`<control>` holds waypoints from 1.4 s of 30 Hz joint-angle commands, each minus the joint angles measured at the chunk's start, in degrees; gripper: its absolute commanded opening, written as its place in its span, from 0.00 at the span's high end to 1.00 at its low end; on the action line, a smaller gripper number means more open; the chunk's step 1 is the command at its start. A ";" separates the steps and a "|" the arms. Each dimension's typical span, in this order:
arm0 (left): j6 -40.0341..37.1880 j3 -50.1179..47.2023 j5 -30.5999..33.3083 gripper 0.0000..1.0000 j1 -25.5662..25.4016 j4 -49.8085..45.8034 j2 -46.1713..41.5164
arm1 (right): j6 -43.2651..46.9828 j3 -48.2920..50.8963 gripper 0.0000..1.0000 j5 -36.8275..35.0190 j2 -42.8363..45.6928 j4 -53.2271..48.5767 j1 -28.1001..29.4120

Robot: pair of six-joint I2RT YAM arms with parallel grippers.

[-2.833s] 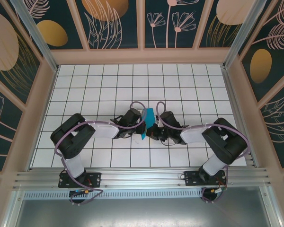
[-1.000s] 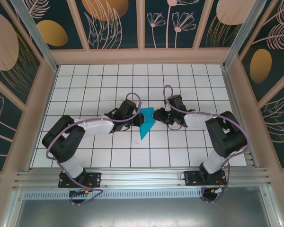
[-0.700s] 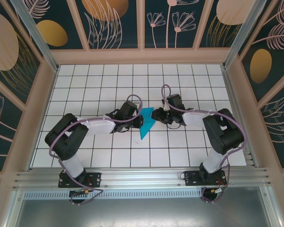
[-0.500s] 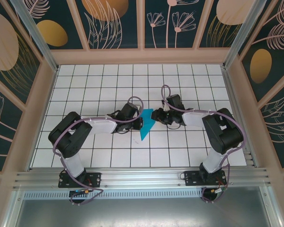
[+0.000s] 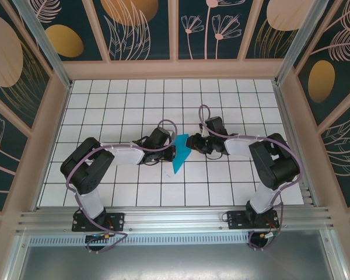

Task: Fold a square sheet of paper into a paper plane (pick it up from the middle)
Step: Fourth fold the wing at the center of the table.

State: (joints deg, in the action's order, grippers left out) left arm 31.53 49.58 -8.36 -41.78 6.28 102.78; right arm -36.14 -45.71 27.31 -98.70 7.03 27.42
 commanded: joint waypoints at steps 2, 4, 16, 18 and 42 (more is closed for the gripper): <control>-1.02 -1.15 0.09 0.96 -0.01 0.57 1.63 | -0.42 -0.16 0.61 -0.54 -1.46 -1.21 -0.35; -0.84 -1.39 0.10 0.96 0.02 0.65 1.62 | -0.57 0.21 0.60 -0.62 -1.25 -1.18 -0.35; -0.50 -1.73 -0.25 0.97 -0.02 1.61 1.38 | -2.87 0.19 0.61 1.89 -1.17 0.92 0.78; -0.11 -1.94 -0.17 0.95 -0.01 1.95 0.73 | -2.78 0.23 0.61 0.48 -0.38 -0.39 0.79; 1.02 -3.10 -0.69 0.96 -0.01 4.42 -1.23 | -7.09 2.10 0.63 0.81 -0.32 3.10 3.12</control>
State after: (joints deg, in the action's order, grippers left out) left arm 31.81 47.03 -8.58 -41.78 10.07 102.08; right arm -41.95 -43.33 26.72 -97.54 7.97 29.93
